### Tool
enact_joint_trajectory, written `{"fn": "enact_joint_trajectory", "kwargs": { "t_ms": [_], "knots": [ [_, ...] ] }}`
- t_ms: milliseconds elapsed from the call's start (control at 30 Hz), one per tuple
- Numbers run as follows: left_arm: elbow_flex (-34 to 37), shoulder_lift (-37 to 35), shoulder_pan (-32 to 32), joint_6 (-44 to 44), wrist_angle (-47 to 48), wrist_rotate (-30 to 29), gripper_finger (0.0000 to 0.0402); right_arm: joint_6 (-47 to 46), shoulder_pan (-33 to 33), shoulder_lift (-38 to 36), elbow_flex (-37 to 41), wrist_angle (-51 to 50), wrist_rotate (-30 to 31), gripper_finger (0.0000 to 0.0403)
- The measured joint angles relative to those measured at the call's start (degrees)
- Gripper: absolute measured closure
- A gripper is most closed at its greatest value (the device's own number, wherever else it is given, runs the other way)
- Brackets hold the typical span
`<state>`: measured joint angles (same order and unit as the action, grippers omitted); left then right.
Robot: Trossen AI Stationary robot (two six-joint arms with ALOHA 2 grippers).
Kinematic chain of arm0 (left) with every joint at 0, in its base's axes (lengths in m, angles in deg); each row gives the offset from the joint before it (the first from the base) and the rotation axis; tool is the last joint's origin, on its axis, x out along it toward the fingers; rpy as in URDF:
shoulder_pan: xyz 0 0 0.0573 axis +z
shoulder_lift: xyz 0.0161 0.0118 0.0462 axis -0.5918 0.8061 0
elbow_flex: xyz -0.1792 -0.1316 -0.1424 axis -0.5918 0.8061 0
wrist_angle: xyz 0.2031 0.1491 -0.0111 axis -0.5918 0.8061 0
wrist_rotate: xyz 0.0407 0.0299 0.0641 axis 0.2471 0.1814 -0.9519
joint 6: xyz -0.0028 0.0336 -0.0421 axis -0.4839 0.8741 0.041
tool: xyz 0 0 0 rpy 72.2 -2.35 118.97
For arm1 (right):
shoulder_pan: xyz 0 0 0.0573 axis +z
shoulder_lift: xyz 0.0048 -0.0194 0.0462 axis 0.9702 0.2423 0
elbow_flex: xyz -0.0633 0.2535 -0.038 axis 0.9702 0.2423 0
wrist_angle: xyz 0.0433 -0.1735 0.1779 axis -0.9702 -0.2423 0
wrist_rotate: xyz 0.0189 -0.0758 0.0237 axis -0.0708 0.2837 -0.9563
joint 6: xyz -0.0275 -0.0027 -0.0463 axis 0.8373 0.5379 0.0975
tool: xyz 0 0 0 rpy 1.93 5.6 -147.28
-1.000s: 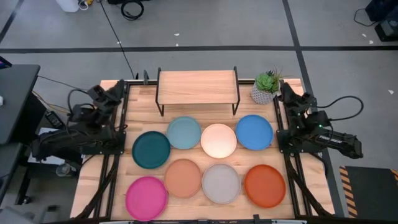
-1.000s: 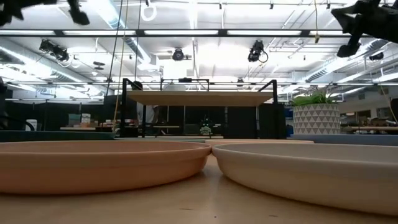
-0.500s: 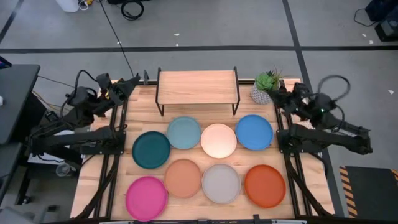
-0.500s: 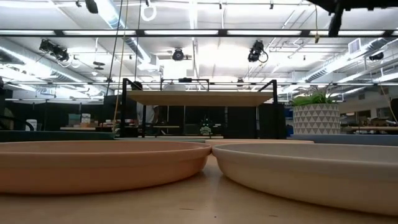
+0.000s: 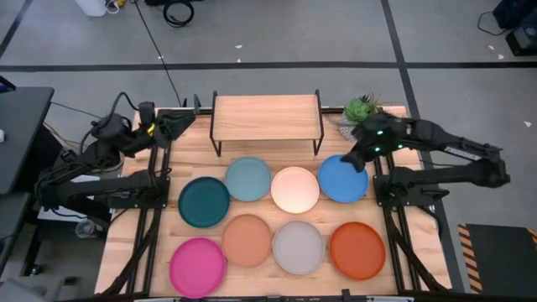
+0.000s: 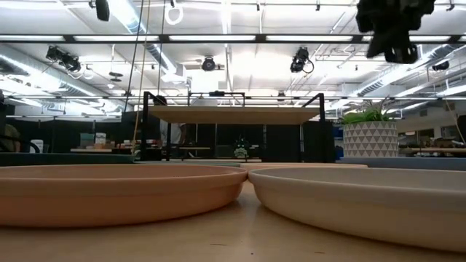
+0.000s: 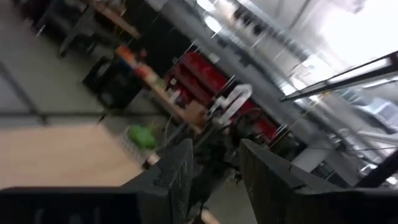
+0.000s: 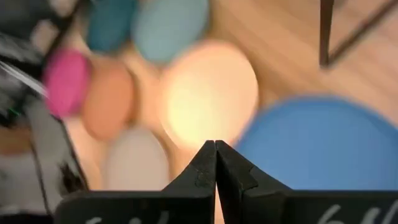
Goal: Place and stack plates onto a shelf
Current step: Put the blue plate on the shelf
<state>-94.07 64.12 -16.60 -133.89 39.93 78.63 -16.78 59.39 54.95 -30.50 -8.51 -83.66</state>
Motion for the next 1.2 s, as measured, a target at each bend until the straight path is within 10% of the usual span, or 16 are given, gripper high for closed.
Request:
{"fn": "enact_joint_trajectory", "kwargs": {
  "t_ms": [533, 833, 1200],
  "knots": [
    [0.0, -0.1, 0.0, -0.3, 4.0, 1.4, 0.0260, 3.7, 15.7, 17.5, 0.2, -7.9, 13.4, 0.0387],
    [0.0, -0.1, 0.0, 1.1, 4.0, 1.5, 0.0260, 8.0, 21.6, 27.1, 1.7, -5.9, 7.6, 0.0274],
    [0.0, 0.0, 0.0, 1.1, 4.0, 1.9, 0.0260, 13.9, 31.2, 33.5, 4.7, 4.0, 21.3, 0.0217]
  ]
}}
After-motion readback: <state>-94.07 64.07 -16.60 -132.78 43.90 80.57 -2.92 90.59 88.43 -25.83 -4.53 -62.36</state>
